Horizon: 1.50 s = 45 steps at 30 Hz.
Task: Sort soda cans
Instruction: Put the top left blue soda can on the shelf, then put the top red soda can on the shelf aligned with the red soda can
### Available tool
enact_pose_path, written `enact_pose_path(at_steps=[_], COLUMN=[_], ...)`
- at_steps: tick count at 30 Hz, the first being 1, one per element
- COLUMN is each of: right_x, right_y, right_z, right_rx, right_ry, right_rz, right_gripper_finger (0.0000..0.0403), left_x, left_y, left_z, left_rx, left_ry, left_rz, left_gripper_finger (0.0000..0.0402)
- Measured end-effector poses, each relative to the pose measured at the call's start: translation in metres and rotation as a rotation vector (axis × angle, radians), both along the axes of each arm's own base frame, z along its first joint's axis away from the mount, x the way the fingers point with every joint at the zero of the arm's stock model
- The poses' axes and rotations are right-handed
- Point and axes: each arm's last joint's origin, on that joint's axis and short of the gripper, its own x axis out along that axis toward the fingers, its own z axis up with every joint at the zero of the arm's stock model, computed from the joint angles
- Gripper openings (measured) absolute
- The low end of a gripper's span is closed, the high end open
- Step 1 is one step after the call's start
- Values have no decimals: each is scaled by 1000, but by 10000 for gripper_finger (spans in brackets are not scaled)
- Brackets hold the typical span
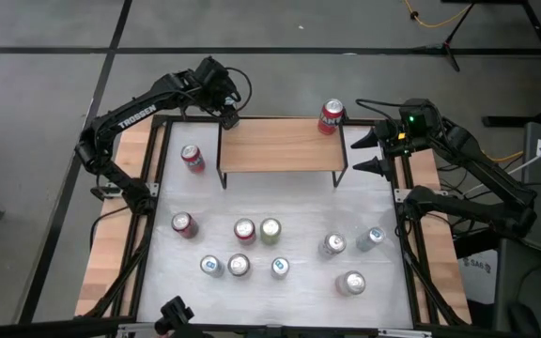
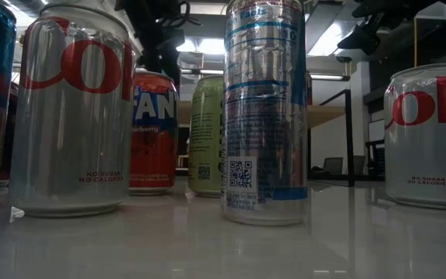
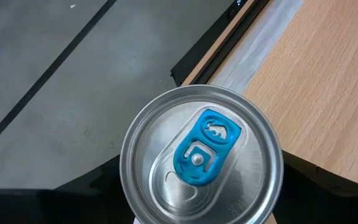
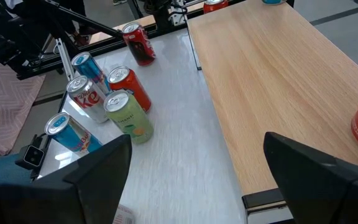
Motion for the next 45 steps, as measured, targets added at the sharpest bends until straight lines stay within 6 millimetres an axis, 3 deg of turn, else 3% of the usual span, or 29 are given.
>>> enact_pose_path(at_steps=[9,20,28,37,45], right_x=[0,0,0,0,0], right_y=[0,0,0,0,0], right_z=[0,0,0,0,0], right_rx=[0,0,0,0,1], right_ry=[0,0,0,0,0], right_rz=[0,0,0,0,0], right_gripper_finger=[356,356,356,356,356], left_x=[1,1,-1,-19,-41], left_y=[-1,-2,-3,-18,-44], left_z=[0,0,2,28,54], left_rx=[-24,-39,-35,31,82], left_ry=[-25,-35,-39,-99,-161], left_rz=[-28,-43,-42,-27,-51], left_gripper_finger=[282,338,347,348,348])
